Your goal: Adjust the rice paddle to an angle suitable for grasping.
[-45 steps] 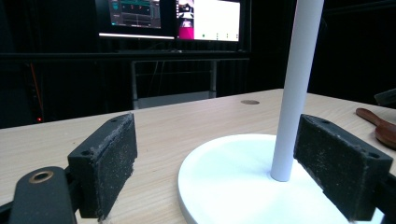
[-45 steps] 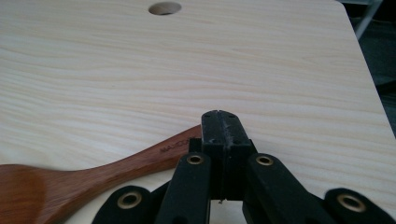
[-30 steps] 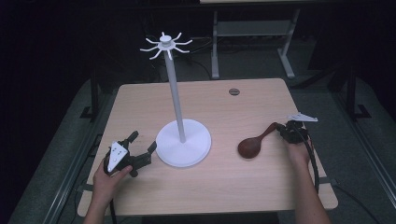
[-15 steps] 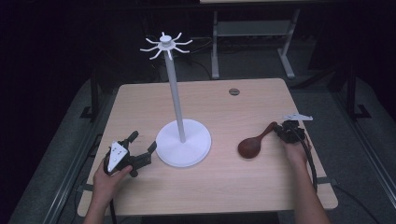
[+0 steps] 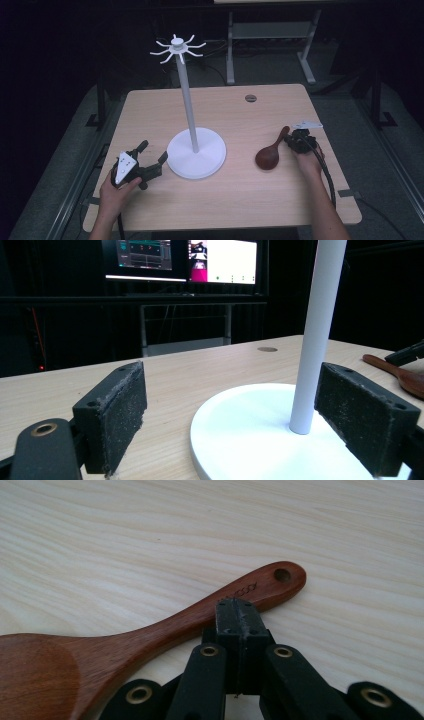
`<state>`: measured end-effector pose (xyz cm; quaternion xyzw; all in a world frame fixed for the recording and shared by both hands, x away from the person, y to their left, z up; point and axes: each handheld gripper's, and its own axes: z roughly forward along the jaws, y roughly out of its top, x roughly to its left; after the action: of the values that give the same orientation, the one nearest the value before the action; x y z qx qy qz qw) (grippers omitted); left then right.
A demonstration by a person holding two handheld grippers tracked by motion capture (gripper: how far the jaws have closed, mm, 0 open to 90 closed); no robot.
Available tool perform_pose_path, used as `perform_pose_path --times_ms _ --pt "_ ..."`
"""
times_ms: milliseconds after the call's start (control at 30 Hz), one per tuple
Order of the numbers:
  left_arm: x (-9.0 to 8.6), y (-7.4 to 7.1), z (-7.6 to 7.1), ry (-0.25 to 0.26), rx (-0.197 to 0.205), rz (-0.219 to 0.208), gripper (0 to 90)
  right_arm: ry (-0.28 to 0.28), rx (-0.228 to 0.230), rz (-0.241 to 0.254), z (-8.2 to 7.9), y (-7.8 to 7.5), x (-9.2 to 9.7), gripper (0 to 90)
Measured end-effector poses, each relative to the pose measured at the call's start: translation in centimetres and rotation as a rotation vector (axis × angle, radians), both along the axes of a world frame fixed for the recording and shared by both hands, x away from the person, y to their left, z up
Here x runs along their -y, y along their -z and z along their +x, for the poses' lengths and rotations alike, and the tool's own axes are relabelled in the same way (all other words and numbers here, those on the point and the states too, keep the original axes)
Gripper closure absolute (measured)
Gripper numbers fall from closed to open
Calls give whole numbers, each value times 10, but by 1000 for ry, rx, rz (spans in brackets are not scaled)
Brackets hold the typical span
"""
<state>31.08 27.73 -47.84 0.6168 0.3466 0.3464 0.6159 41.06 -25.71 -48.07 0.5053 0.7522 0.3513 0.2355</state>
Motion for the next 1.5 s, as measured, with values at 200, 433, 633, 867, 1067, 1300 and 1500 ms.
perform_pose_path --times_ms 200,433,633,867,1067,1300,1500 --pt "0 0 0 1 0 0 129 -42 3 7 0 0 -10 899" --pt "0 0 0 1 0 -1 129 -84 2 10 -1 0 -20 899" --pt "0 0 0 2 0 4 129 -129 9 21 -2 -1 -28 899" --pt "0 0 0 2 1 3 129 -175 9 22 -3 -1 -36 899" --pt "0 0 0 3 1 3 129 -171 9 24 -4 -4 -37 899" --pt "-1 0 0 3 0 16 129 -185 7 59 -13 -20 -37 899" --pt "-1 0 0 3 1 16 129 -245 -25 71 -25 -30 -54 899"
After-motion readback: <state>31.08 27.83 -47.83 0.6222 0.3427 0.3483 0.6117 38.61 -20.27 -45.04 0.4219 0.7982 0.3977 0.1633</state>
